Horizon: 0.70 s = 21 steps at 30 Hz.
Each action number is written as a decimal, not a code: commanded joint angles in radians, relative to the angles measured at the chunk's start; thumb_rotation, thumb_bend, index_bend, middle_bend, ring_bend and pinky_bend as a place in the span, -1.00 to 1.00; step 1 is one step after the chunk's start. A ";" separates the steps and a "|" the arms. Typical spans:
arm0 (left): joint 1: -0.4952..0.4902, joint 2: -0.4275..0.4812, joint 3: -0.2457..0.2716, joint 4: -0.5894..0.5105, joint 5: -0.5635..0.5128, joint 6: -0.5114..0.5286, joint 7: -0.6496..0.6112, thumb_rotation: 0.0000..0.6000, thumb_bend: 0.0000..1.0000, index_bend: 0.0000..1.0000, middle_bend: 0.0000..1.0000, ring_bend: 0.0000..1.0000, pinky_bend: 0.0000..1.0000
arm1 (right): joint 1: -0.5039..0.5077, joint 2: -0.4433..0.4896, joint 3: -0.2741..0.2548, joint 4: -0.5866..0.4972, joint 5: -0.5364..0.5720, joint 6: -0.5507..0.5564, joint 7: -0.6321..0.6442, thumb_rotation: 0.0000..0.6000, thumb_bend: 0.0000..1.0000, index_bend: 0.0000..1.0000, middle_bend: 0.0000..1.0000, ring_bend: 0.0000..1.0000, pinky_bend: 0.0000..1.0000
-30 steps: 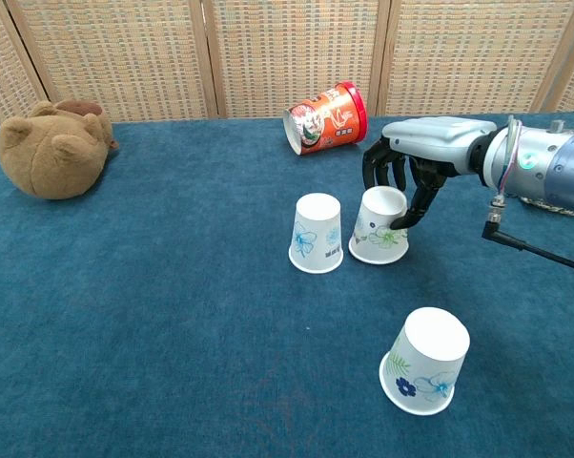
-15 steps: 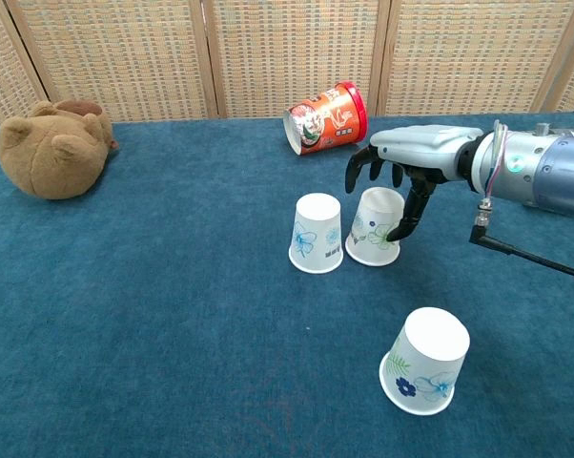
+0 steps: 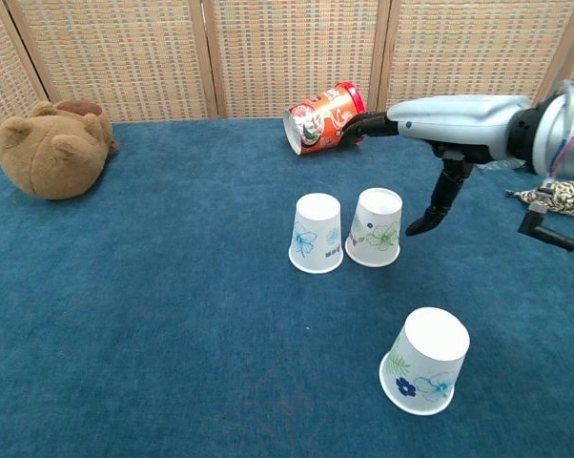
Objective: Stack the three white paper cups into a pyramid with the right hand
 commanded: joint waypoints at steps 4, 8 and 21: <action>0.002 0.001 0.003 -0.001 0.007 0.004 -0.003 1.00 -0.88 -1.00 -1.00 -1.00 -1.00 | -0.063 0.150 -0.115 -0.161 -0.226 -0.005 0.108 1.00 -1.00 -0.69 -0.60 -0.82 -0.65; 0.002 0.000 0.006 -0.002 0.014 0.006 0.001 1.00 -0.88 -1.00 -1.00 -1.00 -1.00 | -0.075 0.165 -0.166 -0.171 -0.330 -0.010 0.146 1.00 -1.00 -0.68 -0.54 -0.76 -0.56; 0.004 -0.003 0.006 -0.004 0.010 0.007 0.013 1.00 -0.88 -1.00 -1.00 -1.00 -1.00 | -0.091 0.084 -0.218 -0.086 -0.401 -0.029 0.164 1.00 -0.85 -0.54 -0.37 -0.55 -0.30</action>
